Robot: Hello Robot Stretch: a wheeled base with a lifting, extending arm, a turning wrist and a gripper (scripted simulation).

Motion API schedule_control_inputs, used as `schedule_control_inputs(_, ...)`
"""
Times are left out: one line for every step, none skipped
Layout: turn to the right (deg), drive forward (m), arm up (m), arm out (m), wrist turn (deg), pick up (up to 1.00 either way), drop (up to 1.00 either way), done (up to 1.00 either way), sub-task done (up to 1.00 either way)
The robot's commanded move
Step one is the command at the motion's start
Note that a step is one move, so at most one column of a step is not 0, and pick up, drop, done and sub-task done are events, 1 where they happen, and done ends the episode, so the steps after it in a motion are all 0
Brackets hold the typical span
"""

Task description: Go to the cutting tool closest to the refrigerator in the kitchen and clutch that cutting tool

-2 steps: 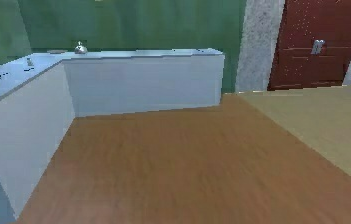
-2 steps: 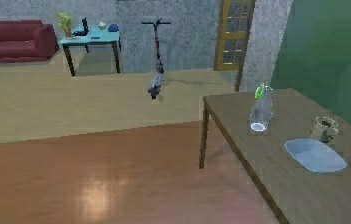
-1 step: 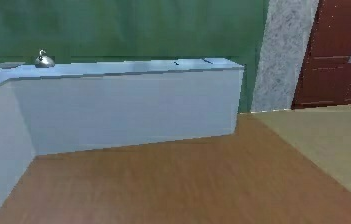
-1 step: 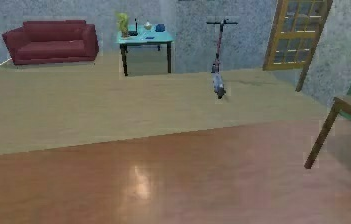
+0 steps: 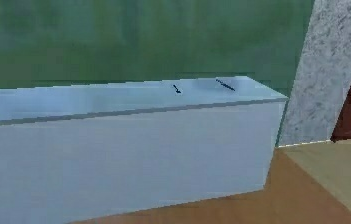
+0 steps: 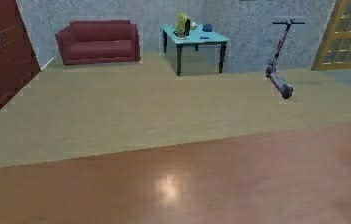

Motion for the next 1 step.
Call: schedule_control_inputs(3.0,0.00,0.00,0.00,0.0,0.00,0.00,0.00,0.00)
